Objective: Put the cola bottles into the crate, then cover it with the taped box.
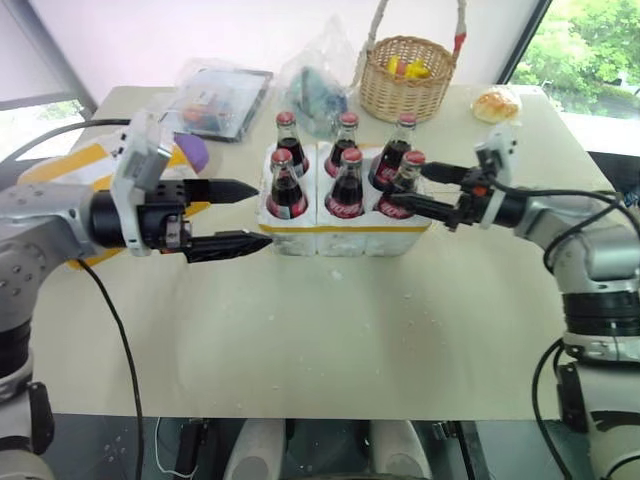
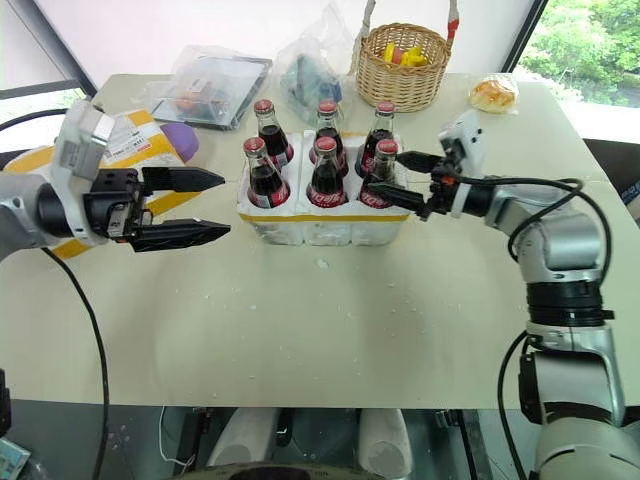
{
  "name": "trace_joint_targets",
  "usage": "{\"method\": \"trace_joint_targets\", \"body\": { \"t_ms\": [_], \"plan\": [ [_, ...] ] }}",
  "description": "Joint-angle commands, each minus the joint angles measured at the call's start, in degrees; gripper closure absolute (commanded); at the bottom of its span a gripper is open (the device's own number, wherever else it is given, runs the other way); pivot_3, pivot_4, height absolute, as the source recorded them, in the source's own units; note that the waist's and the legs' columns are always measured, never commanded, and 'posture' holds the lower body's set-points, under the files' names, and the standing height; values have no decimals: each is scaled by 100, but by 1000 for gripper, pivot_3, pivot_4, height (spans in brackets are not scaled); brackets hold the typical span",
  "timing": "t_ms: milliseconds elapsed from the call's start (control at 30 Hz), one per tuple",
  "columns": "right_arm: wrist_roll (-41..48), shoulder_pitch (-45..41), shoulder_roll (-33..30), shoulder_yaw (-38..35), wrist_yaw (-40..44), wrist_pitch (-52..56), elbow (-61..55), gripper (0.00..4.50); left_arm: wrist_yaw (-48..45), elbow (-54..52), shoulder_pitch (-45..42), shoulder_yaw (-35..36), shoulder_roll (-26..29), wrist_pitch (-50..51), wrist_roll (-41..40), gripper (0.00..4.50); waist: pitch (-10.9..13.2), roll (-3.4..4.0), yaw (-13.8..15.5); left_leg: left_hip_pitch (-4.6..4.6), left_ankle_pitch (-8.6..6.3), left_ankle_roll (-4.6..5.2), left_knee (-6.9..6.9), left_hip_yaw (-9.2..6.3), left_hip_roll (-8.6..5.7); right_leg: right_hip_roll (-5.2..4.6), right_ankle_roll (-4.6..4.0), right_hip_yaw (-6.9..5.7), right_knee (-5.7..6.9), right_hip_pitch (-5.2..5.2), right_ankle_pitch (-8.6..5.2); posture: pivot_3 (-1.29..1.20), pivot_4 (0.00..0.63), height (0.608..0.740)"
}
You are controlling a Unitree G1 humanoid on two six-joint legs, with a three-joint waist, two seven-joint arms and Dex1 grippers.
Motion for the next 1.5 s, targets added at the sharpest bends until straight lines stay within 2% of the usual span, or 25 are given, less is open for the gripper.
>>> {"method": "trace_joint_targets", "body": {
  "t_ms": [33, 200, 333, 467, 600, 667, 800, 1033, 1233, 1500],
  "plan": [
    [299, -55, -668, -623, 485, -19, -343, 68, 405, -328, 519, 683, 327, -315, 592, 0, 1, 2, -7, 0, 0, 0, -2, 3, 0, -1, 0, 2, 0, -2, 0, 0, 150, 737],
    [1110, 100, -1334, -936, 1231, 648, -831, 68, 977, -647, 2430, 1567, 674, -1120, 2543, 0, -1, 1, -45, 7, -1, 0, -10, 10, 8, 3, -4, 6, -2, -4, 0, 0, 150, 737],
    [1494, 266, -1303, -1030, 1278, 762, -1406, 68, 1261, -719, 4127, 2380, 533, -1770, 4104, 0, -2, 0, -30, 9, -2, 0, -15, 21, 20, 8, -33, 6, -11, -7, -5, 0, 150, 737],
    [1691, 248, -1142, -993, 1147, 805, -1609, 68, 1579, -406, 5160, 2948, 207, -2573, 5283, 0, -7, -7, 29, 1, -3, -2, -8, 32, 26, 6, -48, 8, -22, -15, -1, 0, 150, 737],
    [1721, 181, -980, -868, 1042, 774, -1640, 68, 2377, 804, 5659, 3046, 142, -4025, 6430, 0, -10, -11, 52, -3, -4, -4, -9, 39, 25, -3, -49, 8, -24, -19, -1, 0, 150, 737],
    [1646, 123, -901, -792, 985, 707, -1598, 68, 2741, 1657, 5482, 2898, 140, -4544, 6559, 0, -10, -11, 47, -4, -4, -4, -10, 41, 26, -4, -50, 8, -24, -22, -1, 0, 150, 737],
    [1651, 20, -865, -768, 938, 681, -1573, 68, 3611, 3242, 4937, 2211, 542, -5867, 7160, 0, -11, -12, 48, -8, -5, -5, -12, 46, 35, -4, -50, 8, -24, -30, 0, 0, 150, 737],
    [1811, -137, -1069, -824, 1015, 833, -1684, 68, 4741, 5918, 2668, 381, 746, -7301, 7787, 0, -17, -20, 37, -10, -4, -4, -13, 74, 41, -5, -24, 7, -19, -35, 16, 0, 150, 737],
    [2222, -133, -1520, -1049, 1291, 1153, -1868, 68, 5204, 7546, 1365, -643, 773, -7849, 8087, 0, -18, -23, 2, -7, -3, -3, -13, 82, 47, 4, -13, 7, -7, -41, 23, 0, 150, 737],
    [2441, -76, -1769, -1232, 1278, 1280, -2018, 68, 5595, 8911, 27, -1556, 623, -7926, 8327, 0, -23, -31, 29, -4, -3, -3, -2, 84, 57, 16, -13, 7, -4, -36, 31, 0, 150, 737]
  ]
}}
